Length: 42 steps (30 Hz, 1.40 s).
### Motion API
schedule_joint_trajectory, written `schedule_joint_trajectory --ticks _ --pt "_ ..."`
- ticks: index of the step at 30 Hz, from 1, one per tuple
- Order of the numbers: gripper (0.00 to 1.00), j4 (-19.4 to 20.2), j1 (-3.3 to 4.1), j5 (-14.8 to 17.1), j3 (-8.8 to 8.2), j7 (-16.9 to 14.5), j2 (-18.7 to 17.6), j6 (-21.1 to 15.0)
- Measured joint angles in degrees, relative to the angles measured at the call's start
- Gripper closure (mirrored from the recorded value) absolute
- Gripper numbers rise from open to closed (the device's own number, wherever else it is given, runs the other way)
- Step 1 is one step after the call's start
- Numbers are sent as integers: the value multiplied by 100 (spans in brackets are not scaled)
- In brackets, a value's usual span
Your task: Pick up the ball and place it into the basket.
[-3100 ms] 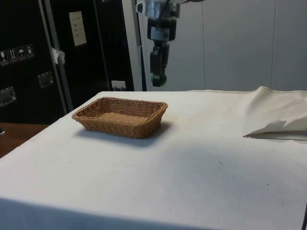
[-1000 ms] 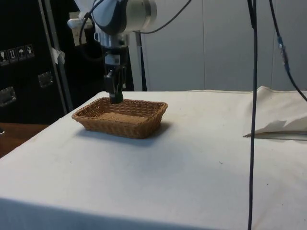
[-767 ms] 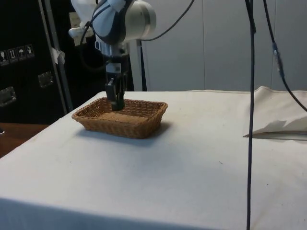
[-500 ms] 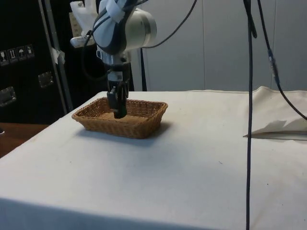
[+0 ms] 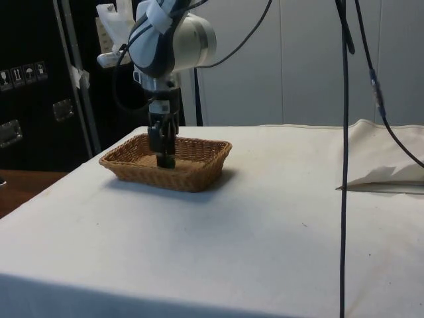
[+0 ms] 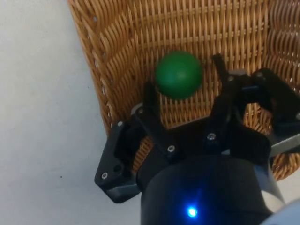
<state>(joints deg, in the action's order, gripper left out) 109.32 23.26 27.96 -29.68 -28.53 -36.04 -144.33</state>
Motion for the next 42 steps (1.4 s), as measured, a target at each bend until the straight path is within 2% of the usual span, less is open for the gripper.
schedule_joint_trajectory --ticks 6,7,18,25,35,36,42 --pt "3 0 0 0 0 0 0 6" --pt "0 0 0 0 0 0 0 6" --pt "0 23 17 -17 -34 0 74 46" --pt "0 321 80 -269 -97 40 607 178" --pt "0 625 109 -619 -109 160 1180 321" --pt "0 722 126 -728 -109 206 1329 344" --pt "0 974 166 -1008 -103 327 1690 372"
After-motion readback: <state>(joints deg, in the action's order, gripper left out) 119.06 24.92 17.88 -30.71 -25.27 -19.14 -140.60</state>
